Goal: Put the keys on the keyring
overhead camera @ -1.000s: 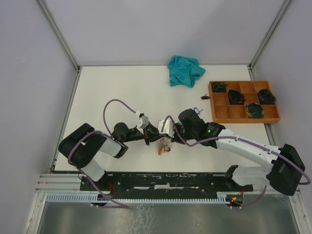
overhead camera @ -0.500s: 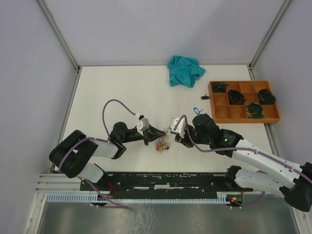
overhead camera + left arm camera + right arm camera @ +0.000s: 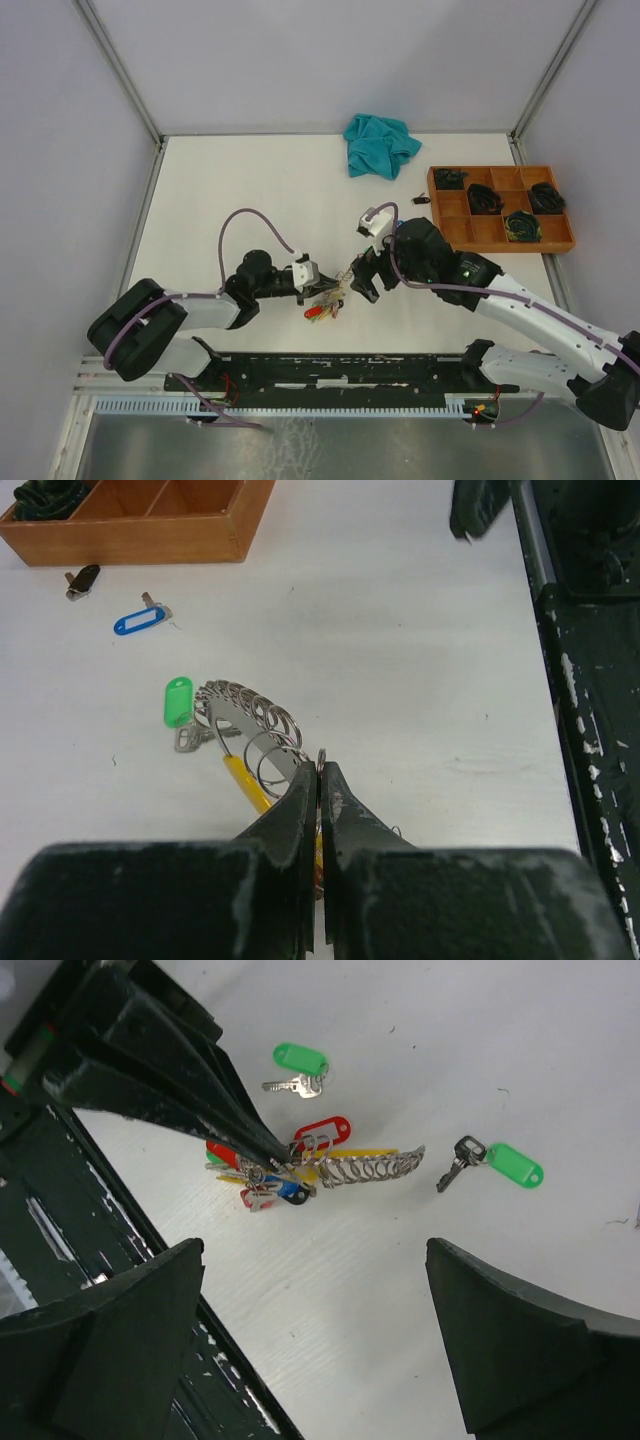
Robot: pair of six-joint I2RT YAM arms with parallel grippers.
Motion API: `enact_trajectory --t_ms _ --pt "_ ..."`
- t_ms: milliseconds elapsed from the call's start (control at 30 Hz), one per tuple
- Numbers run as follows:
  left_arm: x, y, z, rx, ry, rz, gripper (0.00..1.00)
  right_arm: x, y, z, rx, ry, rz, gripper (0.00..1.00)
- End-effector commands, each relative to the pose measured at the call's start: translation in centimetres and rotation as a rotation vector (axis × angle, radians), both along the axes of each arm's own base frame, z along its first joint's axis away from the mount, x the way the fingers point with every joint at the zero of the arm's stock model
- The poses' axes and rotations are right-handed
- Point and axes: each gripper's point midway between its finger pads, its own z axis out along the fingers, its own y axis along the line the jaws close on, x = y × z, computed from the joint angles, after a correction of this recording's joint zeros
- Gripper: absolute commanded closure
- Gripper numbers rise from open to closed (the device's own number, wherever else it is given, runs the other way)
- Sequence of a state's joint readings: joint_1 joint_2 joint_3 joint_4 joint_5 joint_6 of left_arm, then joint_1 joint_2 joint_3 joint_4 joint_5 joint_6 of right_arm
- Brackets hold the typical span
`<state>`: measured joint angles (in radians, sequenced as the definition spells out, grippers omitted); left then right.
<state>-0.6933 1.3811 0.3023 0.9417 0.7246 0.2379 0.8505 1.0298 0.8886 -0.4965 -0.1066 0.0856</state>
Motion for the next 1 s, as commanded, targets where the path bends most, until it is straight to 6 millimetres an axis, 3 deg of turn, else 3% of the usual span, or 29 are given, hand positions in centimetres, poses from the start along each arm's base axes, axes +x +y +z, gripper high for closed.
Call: enact_trajectory --t_ms 0,67,167,300,400,533,733,967 --pt "0.9 -0.5 1.5 0.018 -0.209 0.000 0.97 1.6 0.4 2.7 0.085 0.013 -0.150 0.00" --pt "0.7 -0.5 1.4 0.030 -0.250 0.000 0.97 2.9 -0.8 2.2 0.076 0.029 -0.305 0.00" --pt "0.6 -0.4 1.0 0.051 -0.292 0.013 0.97 3.4 -0.4 2.4 0.052 0.050 -0.304 0.00" --pt "0.3 -0.6 0.5 0.070 -0.317 0.010 0.97 3.9 0.3 1.5 0.004 0.128 -0.348 0.12" --pt "0.1 -0.8 -0.1 0.087 -0.320 -0.002 0.97 4.2 1.2 0.3 -0.033 0.191 -0.354 0.18" --pt "-0.1 -1.0 -0.6 0.108 -0.330 -0.013 0.97 4.6 2.7 -0.9 -0.061 0.266 -0.323 0.35" --pt "-0.4 -1.2 -1.2 0.124 -0.333 -0.025 0.97 5.2 4.9 -2.6 -0.093 0.352 -0.265 0.45" --pt "-0.6 -1.4 -1.3 0.128 -0.335 -0.032 0.97 4.9 5.5 -5.3 -0.129 0.442 -0.232 0.52"
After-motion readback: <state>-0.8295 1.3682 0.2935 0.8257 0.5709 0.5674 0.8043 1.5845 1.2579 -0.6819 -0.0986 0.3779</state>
